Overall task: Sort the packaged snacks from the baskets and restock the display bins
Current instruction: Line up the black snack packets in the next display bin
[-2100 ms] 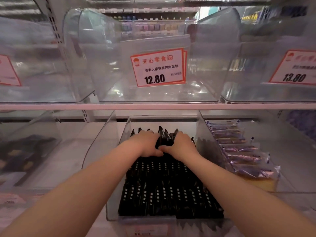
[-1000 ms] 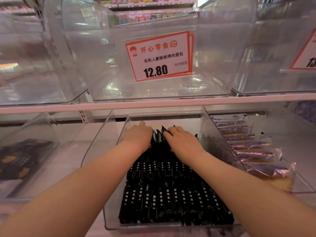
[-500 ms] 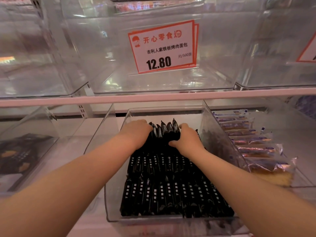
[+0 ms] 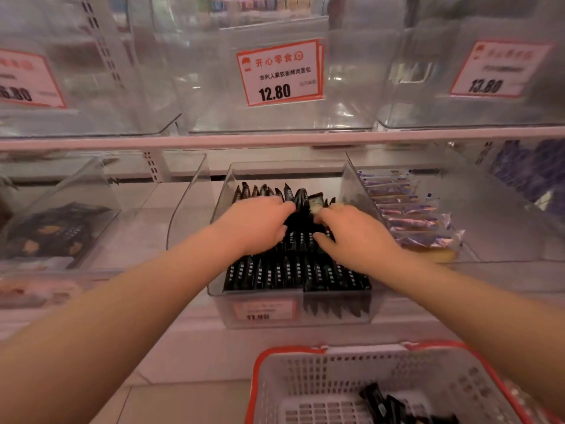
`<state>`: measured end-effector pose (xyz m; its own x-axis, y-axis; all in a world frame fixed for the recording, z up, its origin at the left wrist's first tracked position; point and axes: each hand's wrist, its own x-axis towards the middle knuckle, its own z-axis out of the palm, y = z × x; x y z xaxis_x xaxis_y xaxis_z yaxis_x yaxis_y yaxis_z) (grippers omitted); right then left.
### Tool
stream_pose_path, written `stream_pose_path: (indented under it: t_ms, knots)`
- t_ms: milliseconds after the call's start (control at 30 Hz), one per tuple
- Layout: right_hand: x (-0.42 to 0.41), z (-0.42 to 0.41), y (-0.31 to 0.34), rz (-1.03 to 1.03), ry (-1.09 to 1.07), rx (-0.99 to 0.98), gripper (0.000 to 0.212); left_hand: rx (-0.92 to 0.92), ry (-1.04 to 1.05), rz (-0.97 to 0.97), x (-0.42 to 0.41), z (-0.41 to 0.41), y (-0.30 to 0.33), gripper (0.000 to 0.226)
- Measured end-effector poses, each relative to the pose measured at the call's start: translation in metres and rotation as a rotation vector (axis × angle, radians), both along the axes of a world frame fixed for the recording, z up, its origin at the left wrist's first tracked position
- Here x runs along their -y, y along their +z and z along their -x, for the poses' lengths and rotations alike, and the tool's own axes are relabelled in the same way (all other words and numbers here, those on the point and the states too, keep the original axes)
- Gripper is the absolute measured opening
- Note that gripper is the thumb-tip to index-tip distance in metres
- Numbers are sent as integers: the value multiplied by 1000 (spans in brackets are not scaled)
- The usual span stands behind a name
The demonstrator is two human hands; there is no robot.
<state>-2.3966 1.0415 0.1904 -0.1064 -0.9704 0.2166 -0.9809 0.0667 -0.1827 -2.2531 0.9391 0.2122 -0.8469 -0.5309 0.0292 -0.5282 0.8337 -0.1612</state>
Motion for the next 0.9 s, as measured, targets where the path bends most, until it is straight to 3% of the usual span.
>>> stream_pose_path:
  t_ms: [133, 200, 400, 633, 767, 900]
  knots:
    - [-86, 3, -2, -30, 113, 106, 14, -212, -206, 29, -72, -5, -4, 30]
    - [-120, 13, -19, -106, 104, 139, 12, -228, -259, -17, -102, -1, -20, 27]
    - [-175, 70, -105, -379, -75, 257, 17, 98, -189, -293, -156, 44, -114, 26]
    - [-232, 138, -219, -757, -197, 280, 20, 318, -88, -528, -201, 89, -244, 26]
    - [-248, 152, -284, -889, -202, 308, 24, 479, -68, -638, -217, 106, -311, 20]
    - [-239, 149, -344, -954, -178, 347, 27, 513, 31, -713, -229, 114, -364, 27]
